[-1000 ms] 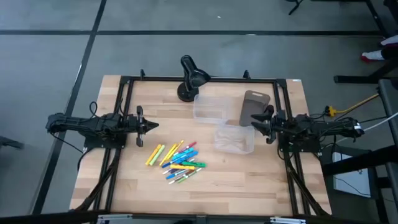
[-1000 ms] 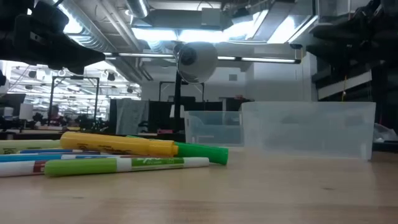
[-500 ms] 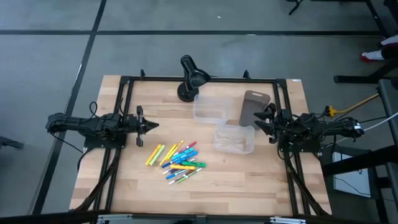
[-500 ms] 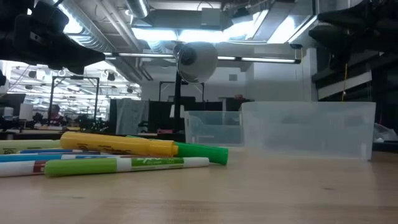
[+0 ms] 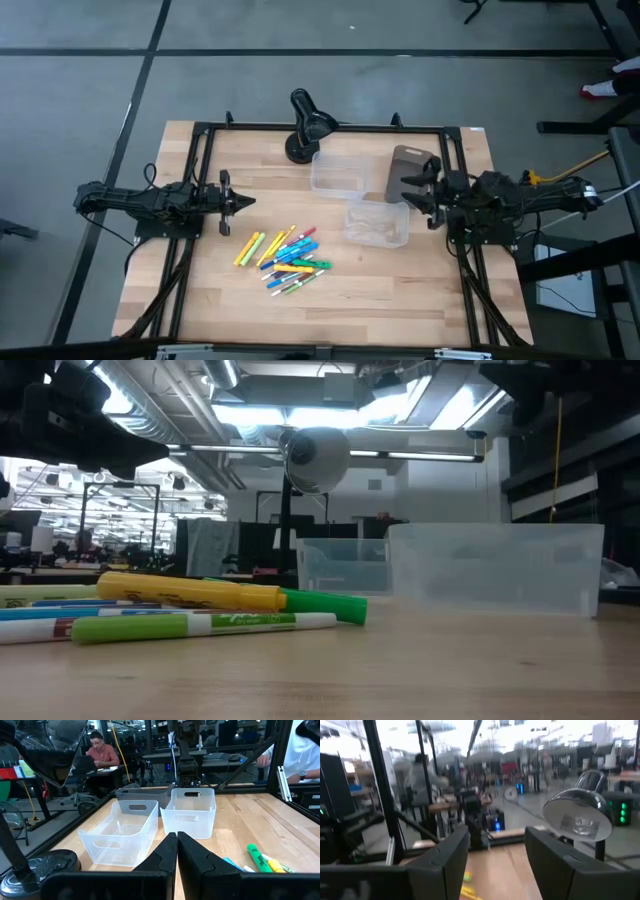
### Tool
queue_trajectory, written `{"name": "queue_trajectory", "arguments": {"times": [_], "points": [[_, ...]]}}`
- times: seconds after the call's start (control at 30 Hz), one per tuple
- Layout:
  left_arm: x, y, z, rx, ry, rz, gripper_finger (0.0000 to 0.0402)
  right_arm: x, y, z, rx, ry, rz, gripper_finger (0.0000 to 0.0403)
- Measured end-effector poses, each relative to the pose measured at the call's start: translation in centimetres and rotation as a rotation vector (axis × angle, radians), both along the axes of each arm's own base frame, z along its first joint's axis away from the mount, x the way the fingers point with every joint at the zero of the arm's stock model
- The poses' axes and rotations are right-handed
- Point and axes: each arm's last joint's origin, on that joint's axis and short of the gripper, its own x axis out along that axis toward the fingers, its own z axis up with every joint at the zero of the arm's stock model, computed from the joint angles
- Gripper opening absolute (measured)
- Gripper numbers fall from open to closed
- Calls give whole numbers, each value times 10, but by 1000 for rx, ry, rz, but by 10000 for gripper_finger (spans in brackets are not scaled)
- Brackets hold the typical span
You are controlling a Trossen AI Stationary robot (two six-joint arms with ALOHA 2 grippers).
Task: Pick & Place Markers
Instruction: Put the green highlighter pen into the top transparent bin
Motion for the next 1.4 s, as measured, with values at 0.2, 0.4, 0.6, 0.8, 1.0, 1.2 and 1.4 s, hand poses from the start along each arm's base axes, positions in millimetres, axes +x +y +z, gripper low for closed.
{"name": "queue_trajectory", "arguments": {"times": [0.2, 0.4, 0.6, 0.8, 1.0, 1.2, 1.4], "points": [[0, 0, 0, 0, 0, 0, 6, 37, 7, 22, -79, 111, 108, 194], [0, 0, 0, 0, 0, 0, 10, 77, 16, 34, -90, 180, 235, 194], [0, 0, 0, 0, 0, 0, 8, 114, 30, 29, -88, 275, 286, 194], [0, 0, 0, 0, 0, 0, 7, 143, 49, 18, -27, 357, 337, 194], [0, 0, 0, 0, 0, 0, 10, 173, 74, 6, -13, 424, 391, 194], [0, 0, 0, 0, 0, 0, 7, 196, 96, -9, -24, 517, 432, 194], [0, 0, 0, 0, 0, 0, 7, 210, 113, -31, -8, 608, 453, 194]]}}
